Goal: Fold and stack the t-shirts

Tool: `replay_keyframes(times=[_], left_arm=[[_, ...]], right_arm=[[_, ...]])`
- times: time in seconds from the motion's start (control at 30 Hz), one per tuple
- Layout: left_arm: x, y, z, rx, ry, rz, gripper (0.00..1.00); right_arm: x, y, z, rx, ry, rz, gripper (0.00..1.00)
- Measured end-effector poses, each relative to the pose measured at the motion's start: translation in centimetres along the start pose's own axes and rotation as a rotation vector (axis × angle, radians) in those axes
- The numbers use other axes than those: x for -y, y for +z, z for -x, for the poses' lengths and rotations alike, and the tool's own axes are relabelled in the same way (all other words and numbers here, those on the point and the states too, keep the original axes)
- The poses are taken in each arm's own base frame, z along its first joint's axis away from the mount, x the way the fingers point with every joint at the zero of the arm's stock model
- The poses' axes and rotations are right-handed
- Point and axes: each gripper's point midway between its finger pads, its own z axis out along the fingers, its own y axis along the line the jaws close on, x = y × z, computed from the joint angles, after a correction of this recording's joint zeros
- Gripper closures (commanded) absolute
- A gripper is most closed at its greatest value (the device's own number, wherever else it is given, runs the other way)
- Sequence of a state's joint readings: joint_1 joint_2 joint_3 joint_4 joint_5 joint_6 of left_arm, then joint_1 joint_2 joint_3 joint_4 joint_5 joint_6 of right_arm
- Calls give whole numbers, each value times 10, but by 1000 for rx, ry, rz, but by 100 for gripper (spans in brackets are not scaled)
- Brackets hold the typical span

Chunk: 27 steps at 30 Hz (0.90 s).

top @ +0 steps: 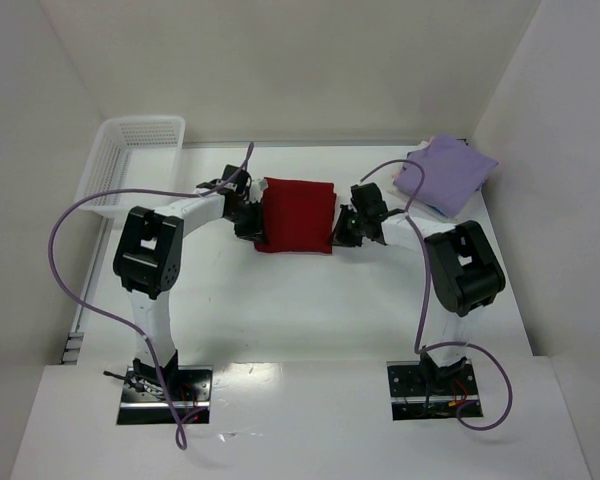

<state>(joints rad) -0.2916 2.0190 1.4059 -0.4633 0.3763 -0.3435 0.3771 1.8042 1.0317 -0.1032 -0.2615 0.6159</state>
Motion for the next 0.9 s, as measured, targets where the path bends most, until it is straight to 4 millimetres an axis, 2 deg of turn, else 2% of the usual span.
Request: replay_keyframes(times=[0.1,0.17,0.23,0.27,0.33,0.4,0.43,0.5,0.53,0.63,0.7,0.8,0.9], left_arm=[[1,-6,0,6,1,9,91],[3,-12,2,17,5,15,80],[5,-21,5,29,11,22,73],[7,-26,6,36,15,28,66],[12,-39,14,58,24,41,62],[20,-54,32,107,44,46,61],[26,-63,43,140,59,44,61],[39,-83,68,213,97,33,69],[47,-93,84,260,119,25,80],[66,-116,119,379,164,-5,88],[71,-122,133,426,177,-18,95],[72,-114,150,462,186,-31,97],[62,-86,160,452,165,-30,99]], right_arm=[[0,-4,2,12,-6,-4,98],[-2,-8,4,22,-10,-6,88],[-3,-15,7,32,-17,-16,84],[-4,-20,10,43,-22,-24,84],[-11,-31,20,72,-35,-29,84],[-24,-45,37,120,-53,-14,90],[-34,-54,49,155,-62,2,97],[-55,-71,74,228,-80,41,100],[-66,-79,86,262,-88,60,100],[-93,-97,118,349,-112,113,100],[-106,-100,134,386,-128,139,100],[-112,-83,148,394,-137,145,99],[-99,-45,151,352,-133,114,99]])
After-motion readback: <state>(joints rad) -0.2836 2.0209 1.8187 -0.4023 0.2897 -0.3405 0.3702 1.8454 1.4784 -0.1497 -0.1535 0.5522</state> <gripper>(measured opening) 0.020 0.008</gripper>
